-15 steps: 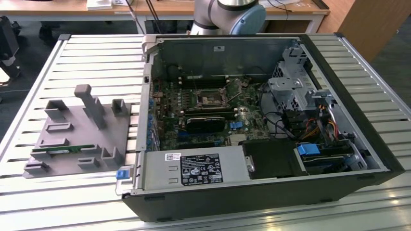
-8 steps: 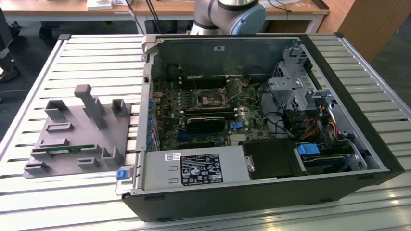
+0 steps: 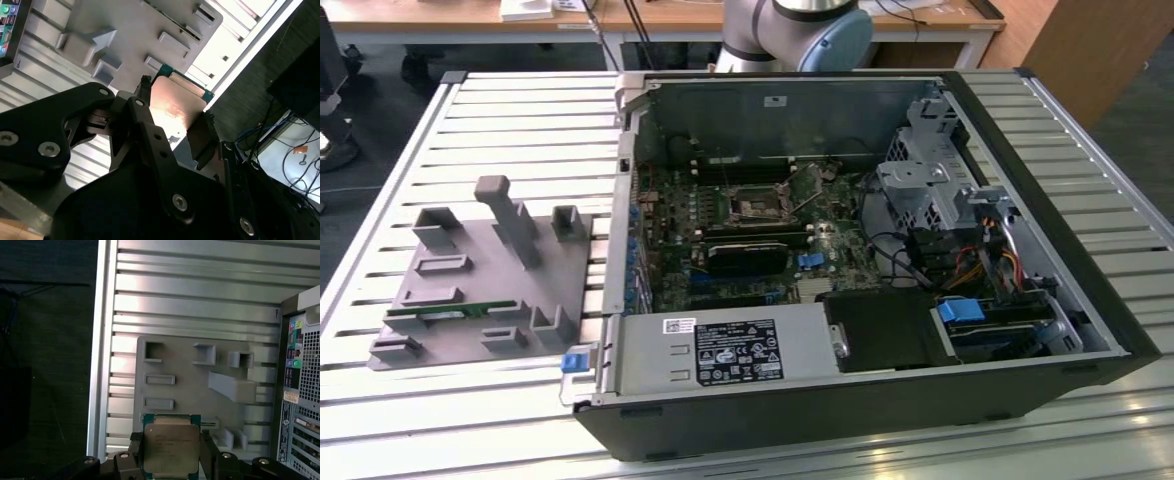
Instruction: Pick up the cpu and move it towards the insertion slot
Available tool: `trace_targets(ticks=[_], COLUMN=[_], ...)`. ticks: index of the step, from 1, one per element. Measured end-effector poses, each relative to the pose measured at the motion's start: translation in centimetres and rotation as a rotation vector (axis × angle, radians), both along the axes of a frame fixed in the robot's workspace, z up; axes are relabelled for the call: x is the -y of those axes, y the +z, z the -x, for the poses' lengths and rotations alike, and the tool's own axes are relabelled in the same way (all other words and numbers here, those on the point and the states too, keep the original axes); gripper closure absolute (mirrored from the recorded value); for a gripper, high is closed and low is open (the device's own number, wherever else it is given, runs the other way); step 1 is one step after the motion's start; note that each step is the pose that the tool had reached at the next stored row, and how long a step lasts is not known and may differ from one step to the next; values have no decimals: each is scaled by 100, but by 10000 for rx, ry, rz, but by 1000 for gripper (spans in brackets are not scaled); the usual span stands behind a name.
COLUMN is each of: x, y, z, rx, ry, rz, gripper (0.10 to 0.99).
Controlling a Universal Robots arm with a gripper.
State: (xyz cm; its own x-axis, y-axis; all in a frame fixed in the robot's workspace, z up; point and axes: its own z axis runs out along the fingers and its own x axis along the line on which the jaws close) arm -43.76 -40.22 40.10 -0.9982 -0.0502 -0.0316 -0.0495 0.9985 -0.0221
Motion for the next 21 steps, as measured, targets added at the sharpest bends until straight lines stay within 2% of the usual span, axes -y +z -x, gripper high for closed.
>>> trace_targets(ticks=[21], x=[0], y=[0], z=[-168], rx=[-1], ry=[0], rz=[0], gripper=[545])
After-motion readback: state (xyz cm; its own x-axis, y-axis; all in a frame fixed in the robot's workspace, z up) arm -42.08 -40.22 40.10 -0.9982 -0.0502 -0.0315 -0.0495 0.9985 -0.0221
